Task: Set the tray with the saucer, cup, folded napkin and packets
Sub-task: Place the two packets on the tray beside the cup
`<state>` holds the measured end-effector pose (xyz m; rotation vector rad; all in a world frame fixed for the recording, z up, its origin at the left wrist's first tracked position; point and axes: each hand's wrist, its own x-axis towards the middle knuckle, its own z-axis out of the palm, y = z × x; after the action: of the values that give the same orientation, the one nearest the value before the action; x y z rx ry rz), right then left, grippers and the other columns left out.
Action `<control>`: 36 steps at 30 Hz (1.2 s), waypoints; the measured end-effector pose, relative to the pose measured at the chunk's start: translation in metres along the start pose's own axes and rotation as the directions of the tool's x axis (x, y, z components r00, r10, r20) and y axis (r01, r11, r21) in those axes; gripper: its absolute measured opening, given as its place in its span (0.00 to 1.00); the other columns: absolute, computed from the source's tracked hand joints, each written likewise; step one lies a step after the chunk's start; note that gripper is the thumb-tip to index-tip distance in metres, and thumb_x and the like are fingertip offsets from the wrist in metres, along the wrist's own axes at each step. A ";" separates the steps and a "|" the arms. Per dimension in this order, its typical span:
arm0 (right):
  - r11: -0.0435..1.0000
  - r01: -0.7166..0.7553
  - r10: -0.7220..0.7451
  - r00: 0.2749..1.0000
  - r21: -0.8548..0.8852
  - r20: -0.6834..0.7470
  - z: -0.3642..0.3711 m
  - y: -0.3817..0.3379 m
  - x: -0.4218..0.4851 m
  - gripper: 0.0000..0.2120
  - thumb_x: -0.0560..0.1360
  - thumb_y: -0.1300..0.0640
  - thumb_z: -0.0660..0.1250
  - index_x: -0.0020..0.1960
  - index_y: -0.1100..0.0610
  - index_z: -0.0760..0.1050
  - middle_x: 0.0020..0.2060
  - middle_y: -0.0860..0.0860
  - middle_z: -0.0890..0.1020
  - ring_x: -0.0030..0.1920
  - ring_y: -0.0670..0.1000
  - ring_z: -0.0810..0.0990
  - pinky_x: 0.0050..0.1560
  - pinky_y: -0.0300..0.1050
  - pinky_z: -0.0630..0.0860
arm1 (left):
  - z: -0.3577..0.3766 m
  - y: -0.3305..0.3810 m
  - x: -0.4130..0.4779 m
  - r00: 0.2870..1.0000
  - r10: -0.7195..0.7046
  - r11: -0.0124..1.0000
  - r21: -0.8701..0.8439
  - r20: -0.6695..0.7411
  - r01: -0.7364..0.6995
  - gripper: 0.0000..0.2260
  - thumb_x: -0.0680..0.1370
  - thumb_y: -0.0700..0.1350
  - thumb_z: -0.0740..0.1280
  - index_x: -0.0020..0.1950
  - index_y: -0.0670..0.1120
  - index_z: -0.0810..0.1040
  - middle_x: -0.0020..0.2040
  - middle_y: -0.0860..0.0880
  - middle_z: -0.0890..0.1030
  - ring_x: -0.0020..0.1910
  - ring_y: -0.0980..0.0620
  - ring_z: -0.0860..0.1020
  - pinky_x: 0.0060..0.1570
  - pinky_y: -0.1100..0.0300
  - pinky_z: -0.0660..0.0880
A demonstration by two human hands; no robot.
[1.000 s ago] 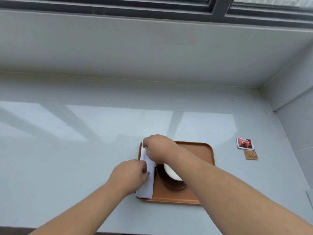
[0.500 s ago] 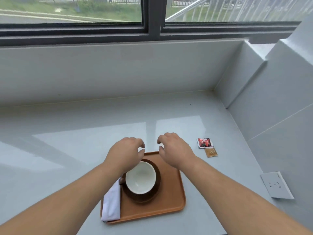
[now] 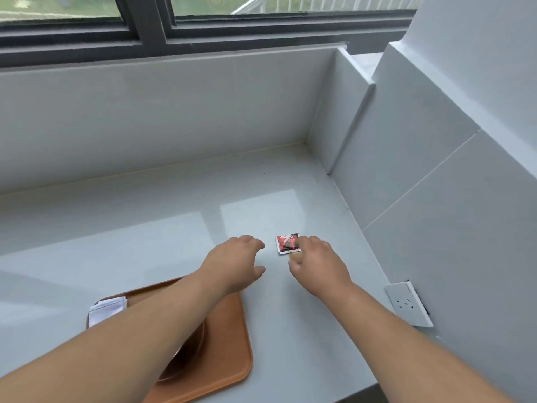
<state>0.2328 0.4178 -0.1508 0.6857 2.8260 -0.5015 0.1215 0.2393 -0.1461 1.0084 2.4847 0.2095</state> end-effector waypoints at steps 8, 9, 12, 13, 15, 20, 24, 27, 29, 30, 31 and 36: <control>0.984 -0.134 0.130 0.991 0.121 0.039 0.008 0.038 0.017 0.23 0.76 0.40 0.69 0.65 0.53 0.74 0.60 0.50 0.79 0.60 0.55 0.77 0.50 0.50 0.76 | 0.018 0.041 0.056 1.000 0.000 1.000 0.009 -0.024 0.000 0.23 0.79 0.60 0.65 0.71 0.52 0.72 0.67 0.52 0.75 0.63 0.48 0.75 0.54 0.50 0.77; 0.982 -0.139 0.134 0.990 0.129 0.044 0.009 0.039 0.019 0.24 0.76 0.39 0.69 0.64 0.53 0.74 0.59 0.50 0.79 0.60 0.55 0.77 0.50 0.50 0.76 | 0.020 0.044 0.062 0.999 -0.005 1.000 0.012 -0.034 0.006 0.23 0.79 0.60 0.66 0.71 0.51 0.73 0.66 0.51 0.75 0.62 0.47 0.76 0.53 0.49 0.78; 0.980 -0.150 0.144 0.988 0.131 0.056 0.011 0.038 0.024 0.24 0.74 0.38 0.69 0.61 0.53 0.75 0.56 0.51 0.80 0.57 0.55 0.78 0.49 0.50 0.78 | 0.024 0.050 0.077 0.999 -0.015 1.000 0.011 -0.045 0.015 0.24 0.80 0.59 0.66 0.73 0.50 0.72 0.68 0.50 0.74 0.63 0.47 0.76 0.53 0.49 0.78; 0.978 -0.158 0.152 0.987 0.133 0.057 0.011 0.037 0.026 0.24 0.74 0.38 0.69 0.60 0.54 0.75 0.55 0.51 0.80 0.56 0.55 0.79 0.48 0.50 0.79 | 0.024 0.051 0.082 0.999 -0.018 1.000 0.010 -0.046 0.019 0.24 0.80 0.58 0.66 0.73 0.50 0.72 0.68 0.50 0.73 0.63 0.46 0.76 0.52 0.49 0.78; 0.976 -0.171 0.164 0.985 0.132 0.057 0.013 0.034 0.030 0.24 0.73 0.37 0.69 0.58 0.55 0.75 0.53 0.51 0.80 0.54 0.56 0.79 0.47 0.50 0.79 | 0.025 0.052 0.089 0.999 -0.025 1.000 0.017 -0.041 0.026 0.22 0.80 0.57 0.66 0.71 0.50 0.72 0.68 0.50 0.73 0.62 0.46 0.77 0.51 0.50 0.77; 0.976 -0.174 0.171 0.985 0.129 0.034 0.015 0.030 0.035 0.22 0.73 0.44 0.72 0.59 0.56 0.73 0.53 0.53 0.79 0.54 0.57 0.79 0.46 0.49 0.78 | 0.028 0.051 0.098 0.999 -0.048 0.998 0.034 0.011 0.048 0.22 0.76 0.56 0.73 0.66 0.49 0.74 0.64 0.49 0.73 0.57 0.45 0.78 0.47 0.50 0.77; 0.969 -0.178 0.174 0.984 0.171 0.043 0.018 0.025 0.038 0.23 0.74 0.49 0.72 0.63 0.58 0.71 0.56 0.55 0.78 0.56 0.59 0.78 0.47 0.50 0.76 | 0.029 0.053 0.103 0.996 -0.083 0.996 -0.020 0.027 0.084 0.22 0.75 0.54 0.75 0.66 0.49 0.74 0.62 0.48 0.74 0.55 0.44 0.78 0.48 0.50 0.77; 0.958 -0.209 0.197 0.977 0.198 0.077 0.019 0.021 0.041 0.22 0.75 0.52 0.71 0.64 0.59 0.70 0.58 0.57 0.78 0.57 0.60 0.78 0.48 0.50 0.76 | 0.026 0.055 0.104 0.992 -0.111 0.992 -0.048 0.062 0.114 0.23 0.74 0.53 0.75 0.65 0.49 0.73 0.60 0.48 0.75 0.55 0.44 0.78 0.51 0.49 0.78; 0.950 -0.235 0.218 0.970 0.207 0.104 0.019 0.019 0.042 0.21 0.76 0.53 0.70 0.64 0.60 0.70 0.58 0.57 0.77 0.56 0.60 0.79 0.49 0.50 0.77 | 0.024 0.055 0.104 0.991 -0.108 0.994 -0.020 0.083 0.110 0.18 0.75 0.53 0.74 0.60 0.48 0.74 0.55 0.48 0.75 0.50 0.44 0.77 0.46 0.50 0.76; 0.947 -0.245 0.223 0.967 0.209 0.121 0.019 0.018 0.043 0.20 0.76 0.53 0.70 0.64 0.60 0.70 0.58 0.57 0.77 0.56 0.60 0.79 0.49 0.50 0.78 | 0.022 0.055 0.103 0.991 -0.105 0.994 -0.009 0.088 0.106 0.14 0.76 0.53 0.72 0.56 0.48 0.74 0.53 0.48 0.75 0.48 0.45 0.76 0.43 0.52 0.73; 0.946 -0.248 0.223 0.965 0.209 0.138 0.018 0.018 0.044 0.20 0.76 0.52 0.70 0.63 0.60 0.70 0.57 0.57 0.77 0.55 0.60 0.79 0.47 0.49 0.77 | 0.021 0.053 0.101 0.991 -0.106 0.994 -0.010 0.088 0.107 0.11 0.76 0.52 0.70 0.51 0.49 0.73 0.50 0.48 0.75 0.45 0.45 0.75 0.40 0.54 0.71; 0.929 -0.271 0.221 0.952 0.252 0.210 0.008 0.016 0.047 0.07 0.72 0.59 0.66 0.49 0.58 0.73 0.48 0.54 0.80 0.44 0.58 0.79 0.35 0.47 0.72 | 0.010 0.036 0.083 0.984 -0.151 0.972 -0.170 0.090 0.164 0.10 0.81 0.52 0.65 0.43 0.48 0.72 0.40 0.51 0.76 0.42 0.47 0.76 0.32 0.56 0.67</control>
<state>0.2003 0.4473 -0.1747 0.9803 2.4786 -0.8764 0.0959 0.3228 -0.1728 0.7293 2.4137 0.3285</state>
